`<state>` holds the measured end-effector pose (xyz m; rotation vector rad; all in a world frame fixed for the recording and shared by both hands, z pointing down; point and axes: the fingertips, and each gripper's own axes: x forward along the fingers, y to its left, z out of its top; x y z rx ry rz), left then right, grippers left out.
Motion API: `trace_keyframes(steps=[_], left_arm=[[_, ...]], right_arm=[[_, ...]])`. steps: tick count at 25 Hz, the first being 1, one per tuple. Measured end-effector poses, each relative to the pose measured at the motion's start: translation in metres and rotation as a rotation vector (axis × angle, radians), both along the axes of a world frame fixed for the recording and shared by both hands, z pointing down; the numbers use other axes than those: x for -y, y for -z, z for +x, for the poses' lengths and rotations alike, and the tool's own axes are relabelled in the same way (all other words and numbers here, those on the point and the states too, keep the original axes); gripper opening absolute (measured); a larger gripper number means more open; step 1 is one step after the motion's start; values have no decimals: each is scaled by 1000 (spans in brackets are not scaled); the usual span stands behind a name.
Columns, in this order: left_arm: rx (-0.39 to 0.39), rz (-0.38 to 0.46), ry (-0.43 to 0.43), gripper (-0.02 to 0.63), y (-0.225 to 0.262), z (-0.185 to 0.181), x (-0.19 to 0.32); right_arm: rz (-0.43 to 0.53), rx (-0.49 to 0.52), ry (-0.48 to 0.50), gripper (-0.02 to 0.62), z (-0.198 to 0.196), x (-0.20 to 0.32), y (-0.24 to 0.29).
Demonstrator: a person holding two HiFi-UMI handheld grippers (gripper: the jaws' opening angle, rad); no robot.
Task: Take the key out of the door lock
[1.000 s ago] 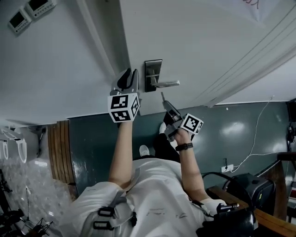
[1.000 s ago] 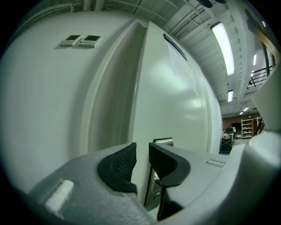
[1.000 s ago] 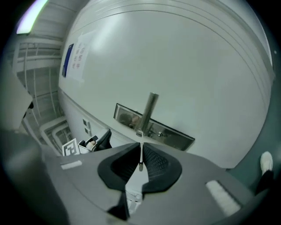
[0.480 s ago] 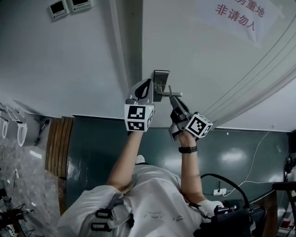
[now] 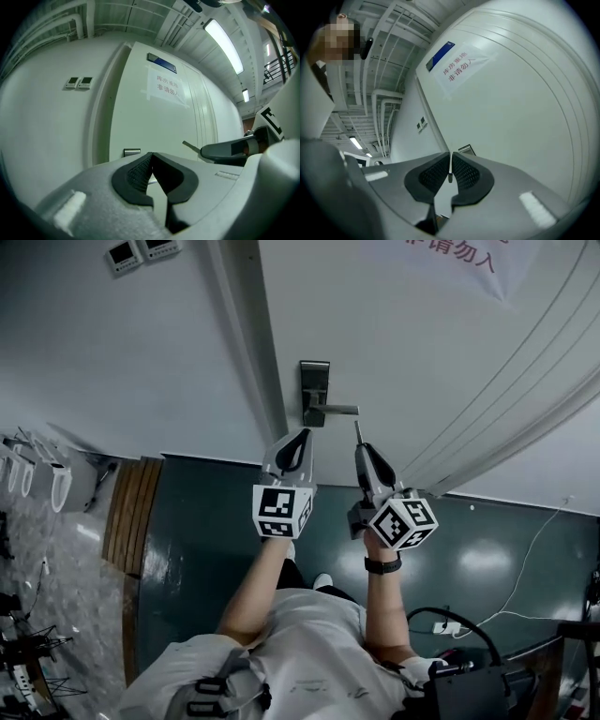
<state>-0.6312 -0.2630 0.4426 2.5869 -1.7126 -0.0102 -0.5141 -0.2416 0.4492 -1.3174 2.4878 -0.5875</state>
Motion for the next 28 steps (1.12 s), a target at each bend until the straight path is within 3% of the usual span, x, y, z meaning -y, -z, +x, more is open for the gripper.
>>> trace_keyframes(steps=[5, 12, 16, 22, 28], left_arm=[[27, -5, 29, 0, -4, -5, -26], [33, 76, -52, 0, 31, 9, -19], [31, 116, -69, 0, 53, -4, -12], [1, 89, -78, 0, 51, -36, 2], [-29, 100, -110, 0, 57, -58, 8]], right_arm=[[3, -49, -23, 26, 9, -13, -12], [94, -78, -81, 26, 13, -8, 27], [132, -78, -116, 25, 9, -3, 50], [83, -104, -140, 26, -31, 1, 44], [93, -128, -87, 25, -87, 2, 41]])
